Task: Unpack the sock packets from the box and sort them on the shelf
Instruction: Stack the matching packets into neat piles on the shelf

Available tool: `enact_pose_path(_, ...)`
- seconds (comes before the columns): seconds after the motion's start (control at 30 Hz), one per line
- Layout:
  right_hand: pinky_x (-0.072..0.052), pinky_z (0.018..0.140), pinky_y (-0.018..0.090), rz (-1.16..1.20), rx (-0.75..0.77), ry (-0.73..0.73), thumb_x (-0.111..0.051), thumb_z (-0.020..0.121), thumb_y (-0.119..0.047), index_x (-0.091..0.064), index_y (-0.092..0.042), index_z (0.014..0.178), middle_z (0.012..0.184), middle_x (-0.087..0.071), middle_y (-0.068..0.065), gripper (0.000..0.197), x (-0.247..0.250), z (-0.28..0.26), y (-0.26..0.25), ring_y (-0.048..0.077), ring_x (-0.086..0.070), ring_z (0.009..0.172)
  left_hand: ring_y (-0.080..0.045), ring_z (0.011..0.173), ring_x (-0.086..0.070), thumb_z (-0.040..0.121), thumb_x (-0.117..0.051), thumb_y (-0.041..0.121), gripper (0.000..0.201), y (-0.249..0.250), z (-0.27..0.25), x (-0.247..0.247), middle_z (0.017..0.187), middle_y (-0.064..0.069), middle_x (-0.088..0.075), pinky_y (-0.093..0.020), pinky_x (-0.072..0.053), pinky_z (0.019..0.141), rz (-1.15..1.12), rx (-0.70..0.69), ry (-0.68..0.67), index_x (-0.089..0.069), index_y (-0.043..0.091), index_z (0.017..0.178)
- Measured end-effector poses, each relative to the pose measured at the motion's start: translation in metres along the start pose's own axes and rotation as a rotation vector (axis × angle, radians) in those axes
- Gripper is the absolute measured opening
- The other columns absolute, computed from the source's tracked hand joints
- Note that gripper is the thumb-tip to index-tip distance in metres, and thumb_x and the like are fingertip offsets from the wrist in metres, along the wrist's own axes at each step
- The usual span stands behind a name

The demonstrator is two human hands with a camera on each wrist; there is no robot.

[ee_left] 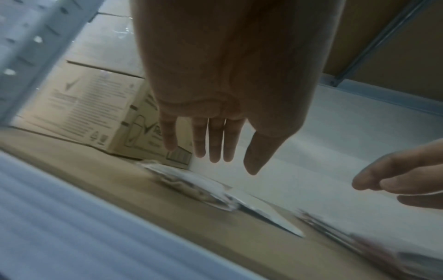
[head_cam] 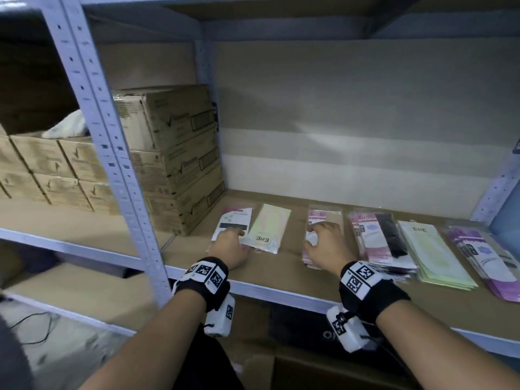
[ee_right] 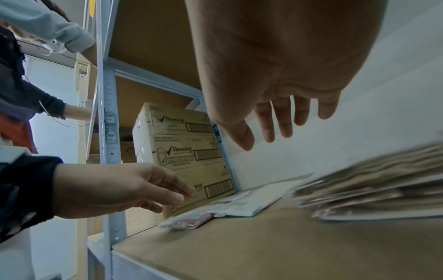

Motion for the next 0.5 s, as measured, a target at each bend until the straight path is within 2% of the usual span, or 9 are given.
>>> enact_pose_path(0.17, -0.036, 0.104, 0.032, 0.058, 0.048, -0.1, -0.057, 0.089, -0.025, -0.055, -0.005, 0.125, 0.132, -0.052, 0.013, 0.041, -0.032, 0.014, -0.038, 0.027, -0.042, 0.125, -0.028, 0.119, -0.054, 0.087, -0.06, 0.033, 0.049, -0.039, 0.003, 0.009, 0.13, -0.007, -0.058, -0.04, -0.041, 0.103, 0.069, 0.1, -0.037, -0.048, 0.023, 0.133)
enact_pose_path(0.3, -0.037, 0.107, 0.032, 0.066, 0.084, -0.241, -0.056, 0.091, -0.024, -0.047, -0.004, 0.134, 0.138, -0.048, 0.012, 0.049, -0.057, 0.025, -0.063, 0.027, -0.044, 0.127, -0.027, 0.122, -0.052, 0.089, -0.056, 0.034, 0.051, -0.053, 0.006, 0.007, 0.135, -0.006, -0.055, -0.043, -0.039, 0.105, 0.103, 0.032, -0.067, -0.046, 0.022, 0.137)
enact_pose_path(0.4, -0.04, 0.105, 0.035, 0.016, 0.103, -0.342, -0.051, 0.091, -0.028, -0.046, -0.005, 0.134, 0.136, -0.049, 0.013, 0.048, -0.076, 0.028, -0.075, 0.029, -0.047, 0.124, -0.024, 0.131, -0.043, 0.09, -0.052, 0.032, 0.053, -0.059, 0.007, 0.0, 0.145, -0.002, -0.045, -0.045, -0.034, 0.11, 0.137, -0.02, -0.127, -0.041, 0.023, 0.141)
enact_pose_path(0.5, -0.036, 0.109, 0.035, -0.041, 0.106, -0.402, -0.049, 0.091, -0.026, -0.041, -0.006, 0.137, 0.142, -0.042, 0.014, 0.051, -0.09, 0.028, -0.078, 0.03, -0.04, 0.131, -0.021, 0.14, -0.033, 0.089, -0.05, 0.03, 0.056, -0.065, 0.008, -0.006, 0.154, 0.001, -0.033, -0.048, -0.029, 0.113, 0.148, -0.057, -0.157, -0.038, 0.027, 0.143)
Point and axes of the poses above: each hand's wrist, its own z-axis towards the middle knuckle, its own x-axis out of the back of the hand, y = z × x, the point moved 3 cm from there along z, towards the middle knuckle
